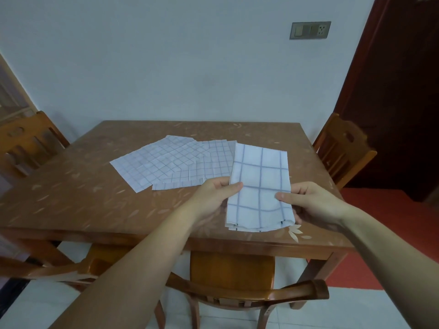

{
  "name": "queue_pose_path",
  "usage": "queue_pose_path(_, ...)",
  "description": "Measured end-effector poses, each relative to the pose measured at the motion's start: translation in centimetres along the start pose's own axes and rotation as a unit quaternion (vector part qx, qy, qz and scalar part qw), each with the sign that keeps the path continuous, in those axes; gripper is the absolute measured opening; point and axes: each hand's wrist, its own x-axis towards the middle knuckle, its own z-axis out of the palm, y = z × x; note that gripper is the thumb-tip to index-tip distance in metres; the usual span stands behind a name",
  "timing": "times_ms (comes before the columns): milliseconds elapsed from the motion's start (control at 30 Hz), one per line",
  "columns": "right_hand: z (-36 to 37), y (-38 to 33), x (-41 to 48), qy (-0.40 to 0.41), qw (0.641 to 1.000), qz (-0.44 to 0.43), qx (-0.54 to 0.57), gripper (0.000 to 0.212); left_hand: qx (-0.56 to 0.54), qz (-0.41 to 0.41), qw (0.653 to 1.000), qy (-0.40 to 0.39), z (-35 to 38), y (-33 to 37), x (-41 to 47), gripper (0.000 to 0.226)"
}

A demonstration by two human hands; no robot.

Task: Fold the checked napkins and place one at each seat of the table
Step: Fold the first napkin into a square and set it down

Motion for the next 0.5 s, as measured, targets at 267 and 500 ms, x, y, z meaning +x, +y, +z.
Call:
queue_pose_path(267,-0.83,0.47,0.47,0.037,0.994,0.033,0.102,0.047,-0.028,-0.002,1.0,-0.013,0.26,-0.11,0.49,0.023)
queue_pose_path(500,-0.71,0.28,0.6,0.039,0.987,0.015,0.153,0.049,-0.044,-0.012,0.999,-0.011,0.79,-0.2,0.74,0.022)
